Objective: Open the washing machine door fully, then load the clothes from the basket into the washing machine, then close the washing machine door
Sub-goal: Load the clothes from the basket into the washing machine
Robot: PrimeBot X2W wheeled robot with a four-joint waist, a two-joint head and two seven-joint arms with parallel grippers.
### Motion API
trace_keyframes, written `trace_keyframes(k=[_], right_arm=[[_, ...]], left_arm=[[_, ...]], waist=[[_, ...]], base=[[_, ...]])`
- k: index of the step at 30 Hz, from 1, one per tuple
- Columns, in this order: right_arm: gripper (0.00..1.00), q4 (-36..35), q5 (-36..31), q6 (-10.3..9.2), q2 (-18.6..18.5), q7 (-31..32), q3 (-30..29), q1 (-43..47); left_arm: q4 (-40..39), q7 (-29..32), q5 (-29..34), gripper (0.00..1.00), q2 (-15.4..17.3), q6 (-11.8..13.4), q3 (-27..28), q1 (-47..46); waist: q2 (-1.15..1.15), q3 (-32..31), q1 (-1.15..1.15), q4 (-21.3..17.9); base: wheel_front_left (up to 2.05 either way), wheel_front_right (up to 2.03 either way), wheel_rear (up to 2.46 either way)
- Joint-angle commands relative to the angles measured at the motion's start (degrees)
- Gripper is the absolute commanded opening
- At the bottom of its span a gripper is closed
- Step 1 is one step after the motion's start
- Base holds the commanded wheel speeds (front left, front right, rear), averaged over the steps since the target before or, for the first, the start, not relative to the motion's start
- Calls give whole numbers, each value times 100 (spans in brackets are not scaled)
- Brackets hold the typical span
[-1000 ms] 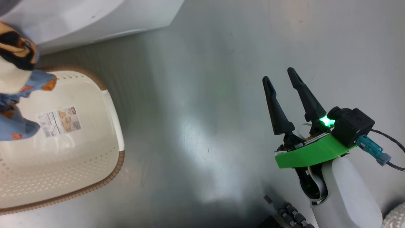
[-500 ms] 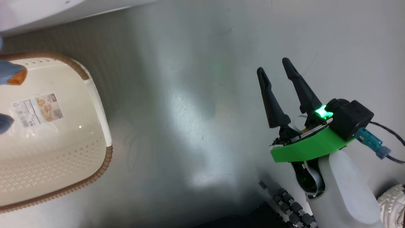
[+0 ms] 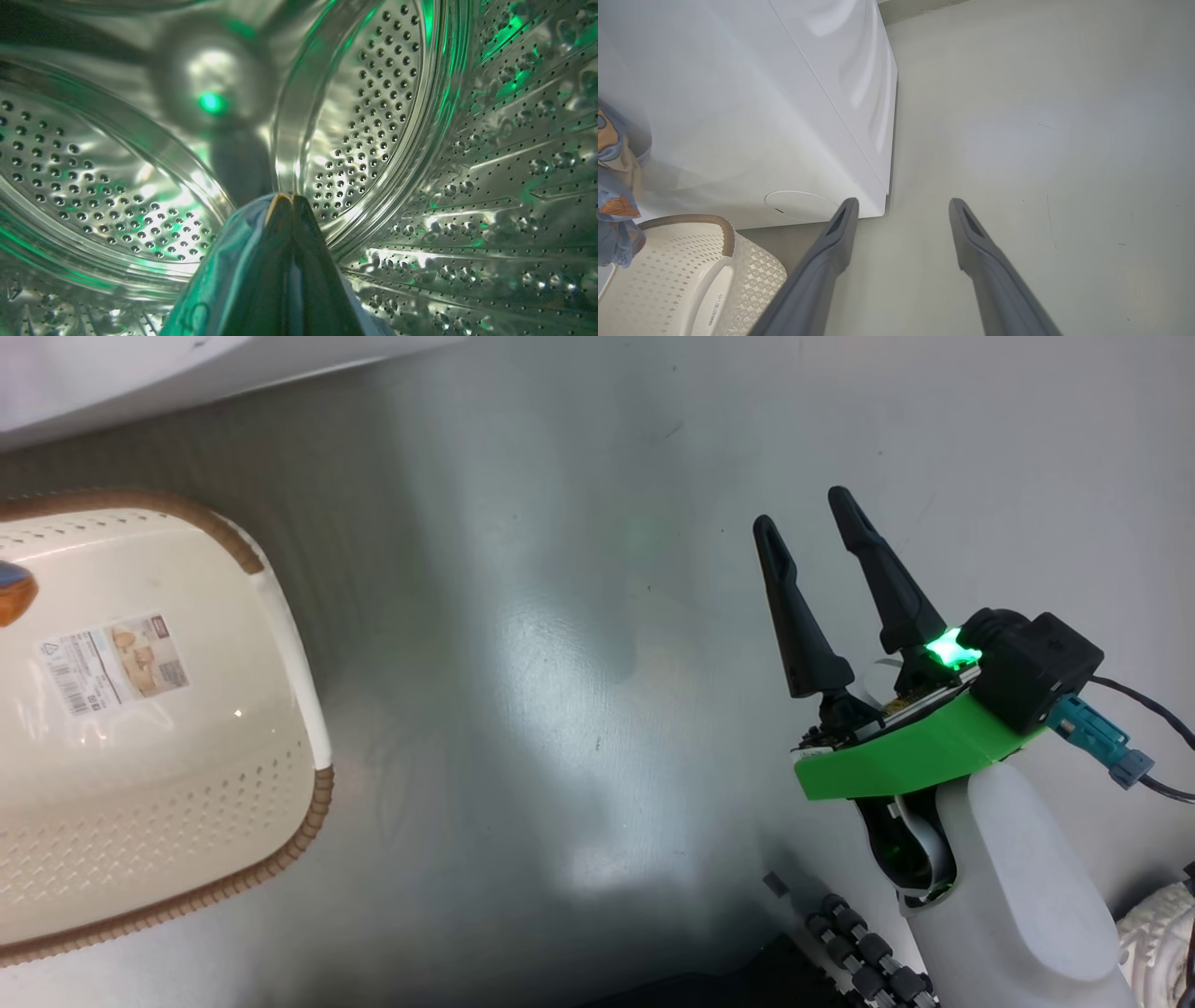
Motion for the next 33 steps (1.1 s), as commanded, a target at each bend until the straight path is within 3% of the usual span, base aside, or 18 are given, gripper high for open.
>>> trace_keyframes(k=[1,2,3,4,17,33], right_arm=[[100,-83,24,35,34,-27,136,221],[100,-75,22,35,34,-27,132,222],[100,-71,20,35,34,-27,134,222],[100,-64,16,35,34,-27,132,223],[100,-13,-149,35,34,-27,-35,246],[100,68,-285,35,34,-27,-135,324]], left_arm=[[-11,-24,-72,0,279,-16,17,-102],[87,-26,-133,0,267,-16,-6,-74],[185,-17,-187,64,257,-16,-30,-51],[278,23,-230,100,248,-16,-81,-31],[553,-114,-560,100,50,-2,-173,351],[-375,-130,-438,100,-278,433,407,1630]], waist=[[0,-37,0,24],[0,-58,0,38],[0,-79,0,52],[0,-97,0,66],[0,-437,0,386],[0,-796,0,617]], base=[[0,0,0],[0,0,0],[0,0,0],[0,0,0],[0,0,0],[0,0,0]])
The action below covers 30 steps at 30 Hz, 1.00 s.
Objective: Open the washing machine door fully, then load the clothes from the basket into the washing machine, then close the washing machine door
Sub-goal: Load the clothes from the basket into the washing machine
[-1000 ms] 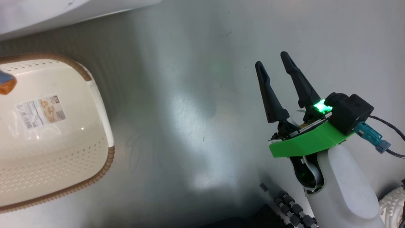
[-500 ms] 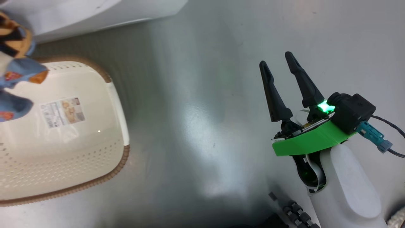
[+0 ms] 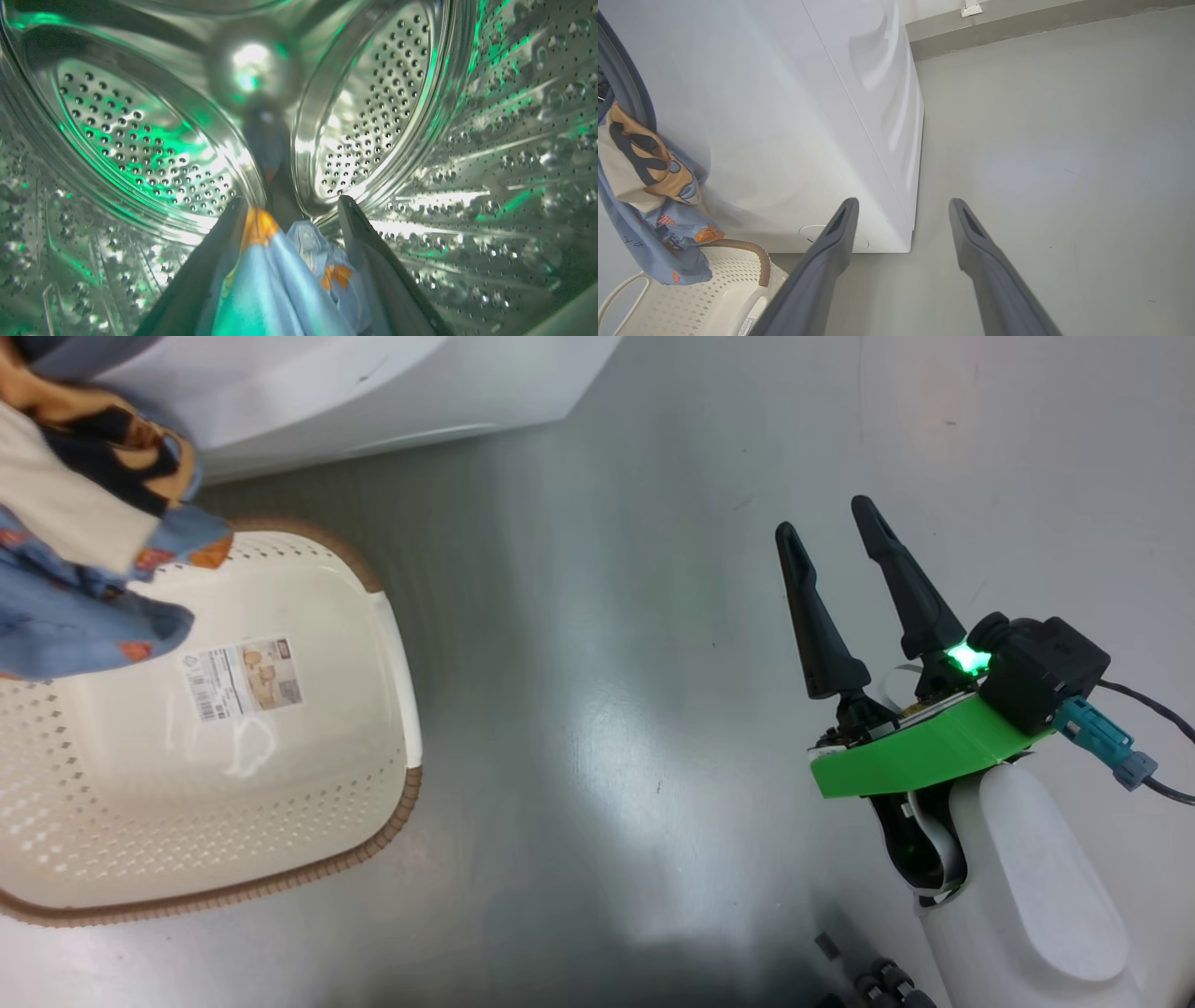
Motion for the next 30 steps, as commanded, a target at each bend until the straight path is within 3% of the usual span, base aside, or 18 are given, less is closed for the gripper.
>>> trace_keyframes(k=[1,17,30], right_arm=[[100,-96,-5,35,49,-27,100,283],[100,-74,-28,35,49,-27,75,348],[100,-42,-35,35,49,-27,-27,431]], left_arm=[[-147,-17,7,100,288,48,113,99],[-376,1517,-459,100,228,439,-56,841],[-1891,1235,-468,100,303,965,24,1887]], waist=[[0,-42,0,28],[0,-195,0,66],[0,-395,0,184]], base=[[0,0,0],[0,0,0],[0,0,0]])
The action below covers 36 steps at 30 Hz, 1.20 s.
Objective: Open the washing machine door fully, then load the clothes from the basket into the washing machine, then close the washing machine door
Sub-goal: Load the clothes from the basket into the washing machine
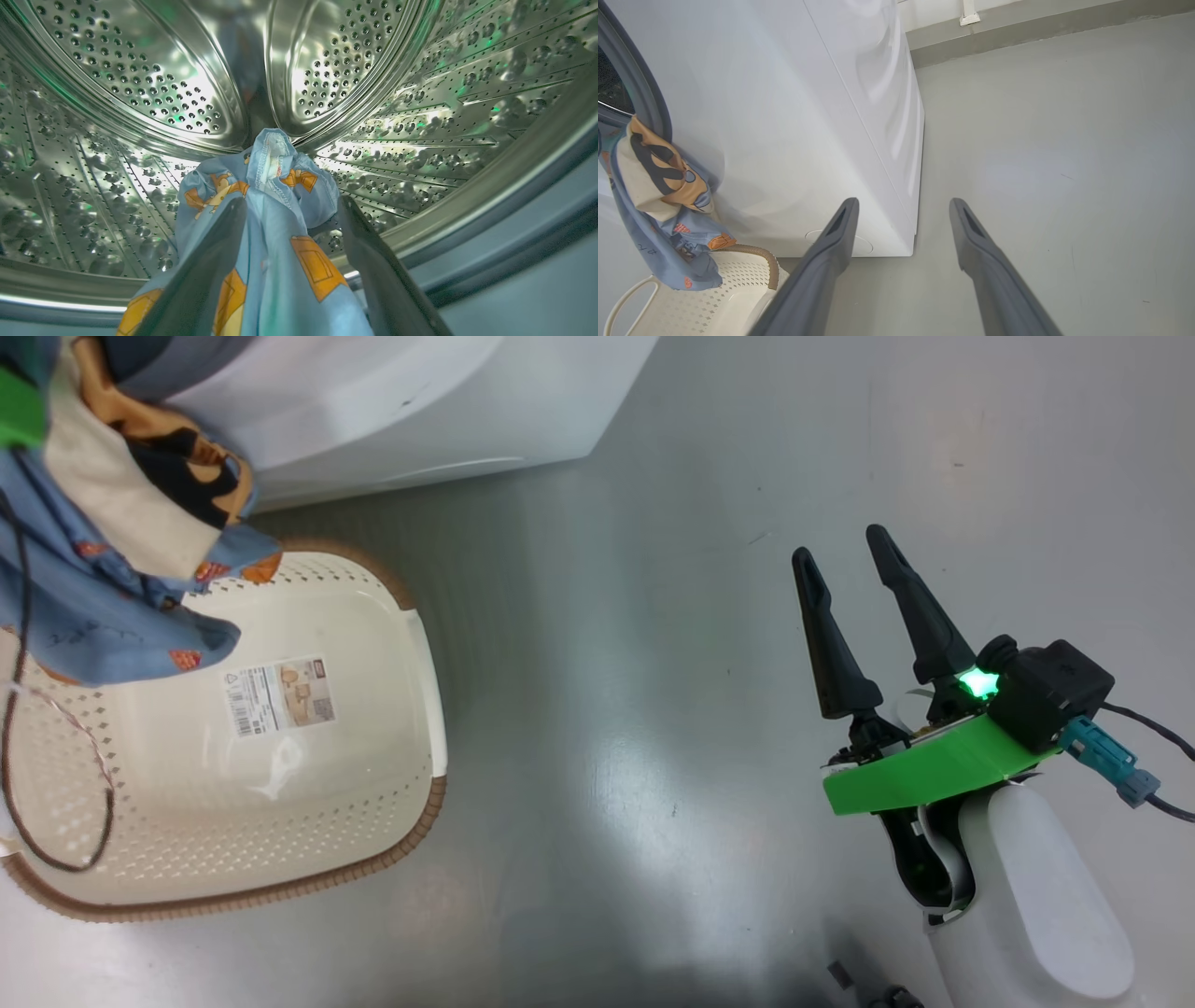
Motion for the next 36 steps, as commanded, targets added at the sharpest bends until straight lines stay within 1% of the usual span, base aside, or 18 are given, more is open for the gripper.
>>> trace_keyframes(k=[1,10,15,19,24,25,29,36], right_arm=[[100,-100,-14,35,53,-27,120,233],[100,-83,-62,35,53,-27,94,277],[100,-72,-69,35,53,-27,100,280],[100,-65,-71,35,53,-27,109,281],[100,-68,-79,35,53,-27,123,278],[100,-68,-79,35,53,-27,123,278],[100,-63,-102,35,53,-27,146,277],[100,-56,-106,35,53,-27,183,273]], left_arm=[[-365,-113,25,100,380,110,198,294],[-1469,-421,67,100,440,495,238,1334],[-1857,-599,89,100,471,643,295,1728],[-2180,-816,117,100,471,822,380,2117],[-2487,-1083,263,100,494,1060,474,2726],[-2487,-1083,263,100,494,1060,474,2726],[-2592,-1197,348,100,482,1197,575,3129],[-2644,-1293,425,100,364,1277,797,3816]], waist=[[0,-38,0,38],[0,-153,0,128],[0,-188,0,139],[0,-210,0,138],[0,-212,0,134],[0,-212,0,134],[0,-212,0,123],[0,-231,0,119]], base=[[0,0,0],[0,0,0],[0,0,0],[0,0,0],[0,0,0],[0,0,0],[0,0,0],[0,0,0]])
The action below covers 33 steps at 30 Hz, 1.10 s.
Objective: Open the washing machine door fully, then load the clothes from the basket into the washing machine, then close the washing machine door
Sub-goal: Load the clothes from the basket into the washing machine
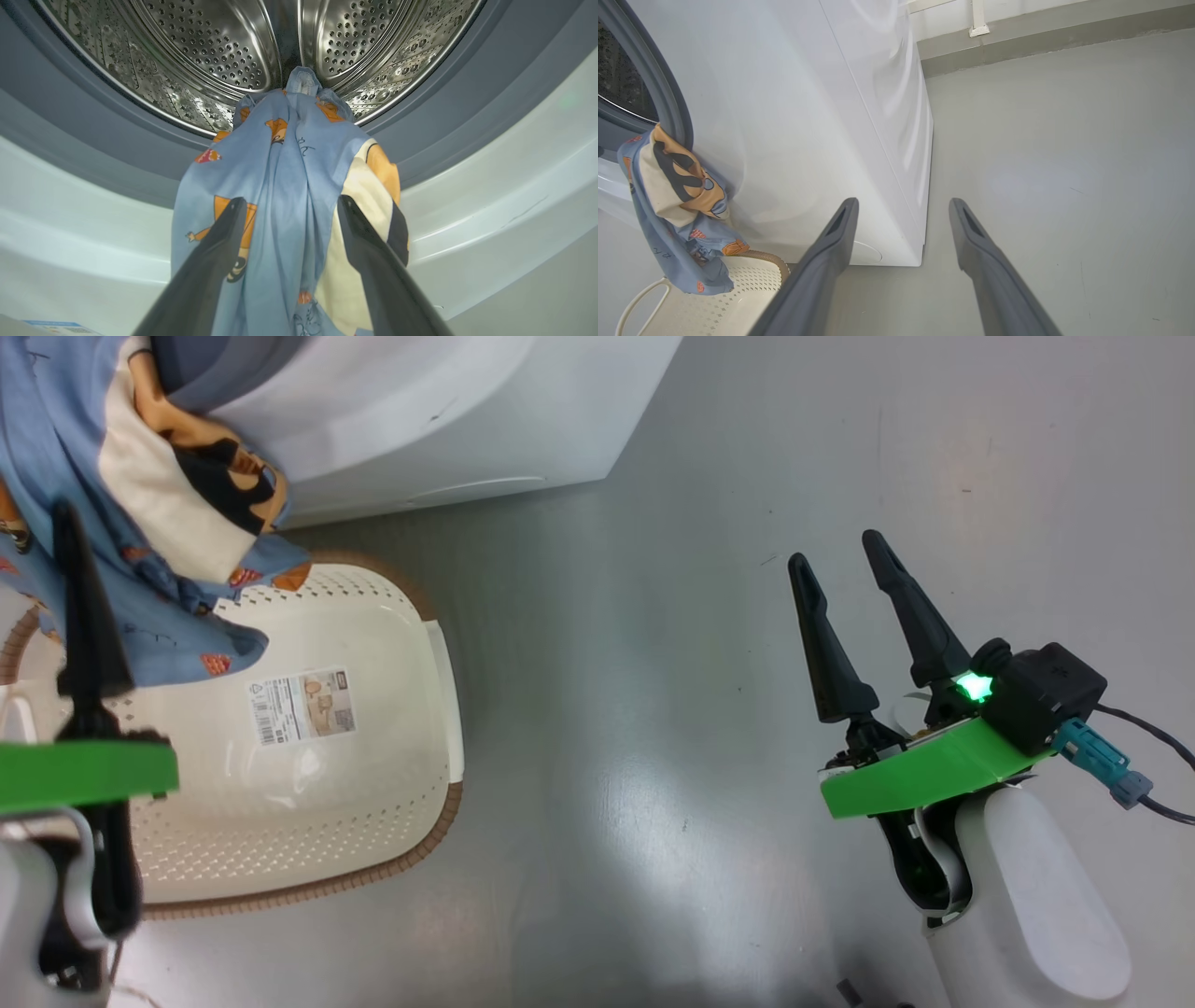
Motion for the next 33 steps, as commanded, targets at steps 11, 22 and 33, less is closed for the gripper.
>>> trace_keyframes(k=[11,22,33], right_arm=[[100,-70,-90,35,58,-27,190,265],[100,-38,-96,35,58,-27,200,262],[100,-34,-116,35,58,-27,191,277]], left_arm=[[75,-68,260,100,-250,-168,392,910],[254,-69,438,100,-594,-361,613,1343],[391,-70,620,100,-928,-530,883,1619]], waist=[[0,-54,0,39],[0,-79,0,32],[0,-100,0,28]], base=[[0,0,0],[0,0,0],[0,0,0]])
